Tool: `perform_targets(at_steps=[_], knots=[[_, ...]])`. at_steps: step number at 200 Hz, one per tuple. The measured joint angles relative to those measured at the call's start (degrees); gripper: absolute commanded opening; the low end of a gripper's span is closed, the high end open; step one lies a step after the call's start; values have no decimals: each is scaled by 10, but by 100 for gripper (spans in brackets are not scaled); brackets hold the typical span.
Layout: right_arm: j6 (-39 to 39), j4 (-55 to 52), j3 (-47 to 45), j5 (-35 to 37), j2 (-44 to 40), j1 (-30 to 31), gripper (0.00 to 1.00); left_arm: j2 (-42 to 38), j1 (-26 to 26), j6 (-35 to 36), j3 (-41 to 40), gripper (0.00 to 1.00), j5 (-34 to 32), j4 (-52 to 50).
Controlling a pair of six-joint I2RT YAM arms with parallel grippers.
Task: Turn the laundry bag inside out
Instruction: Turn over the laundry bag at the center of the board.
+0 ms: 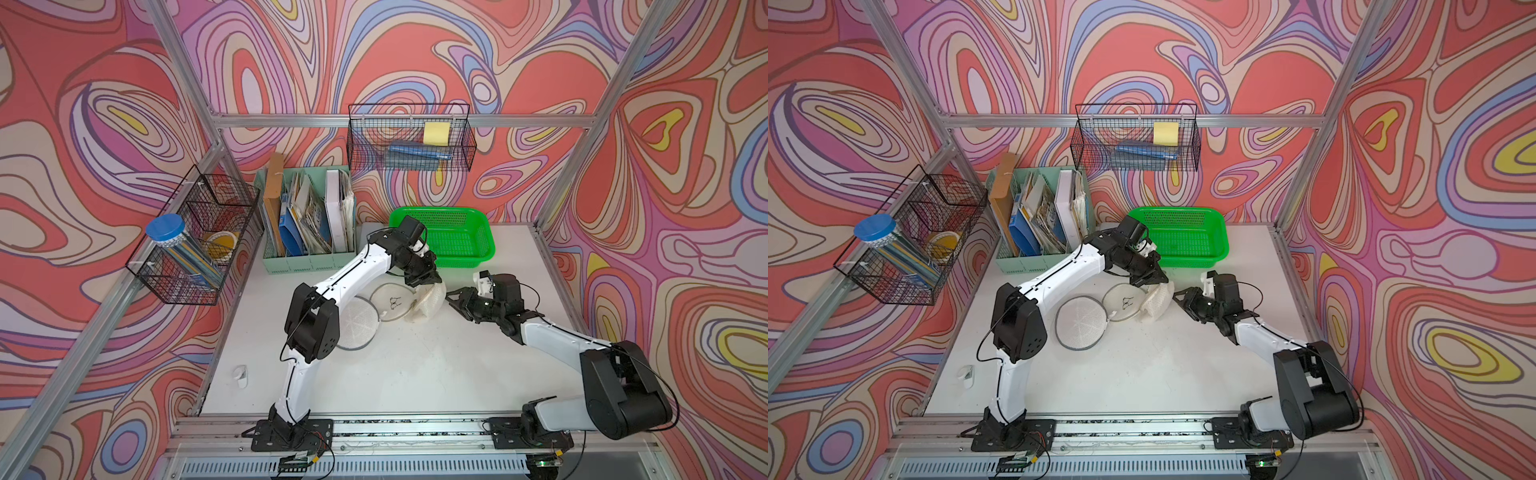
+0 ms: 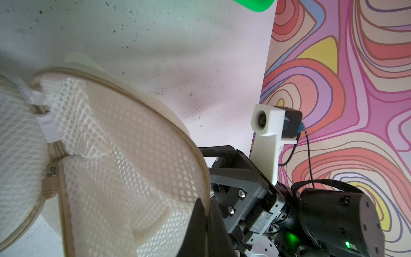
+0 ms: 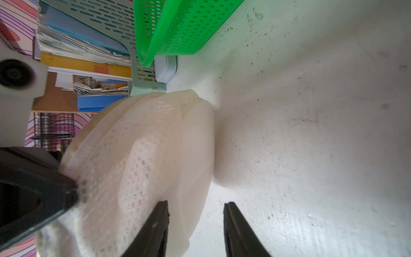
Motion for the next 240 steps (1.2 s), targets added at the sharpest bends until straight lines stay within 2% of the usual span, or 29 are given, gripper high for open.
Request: perform_targets(at_steps=[32,57,83,102,119,152,183,212,240], knots=[[22,34,0,-19,3,0,46,0,4,-12,0,0,4,5],[49,78,-3,-34,21,0,45,-8,14,-14,-9,0,7,10],[70,115,-3,-49,48,0,36,-25,25,-14,-32,0,7,16],[81,136,-2,-60,68,3,25,-29,30,-14,-44,0,7,19],[94,150,-2,-66,79,9,0,-29,30,-17,-50,0,7,22],[101,161,1,-74,80,16,0,-29,30,-23,-51,0,10,29],[61,60,40,-71,39,16,0,-29,29,-39,-51,0,20,48],[-3,-83,132,-61,-12,14,0,-29,26,-59,-51,0,31,72],[-60,-189,207,-58,-12,12,0,-32,24,-67,-55,0,35,89]])
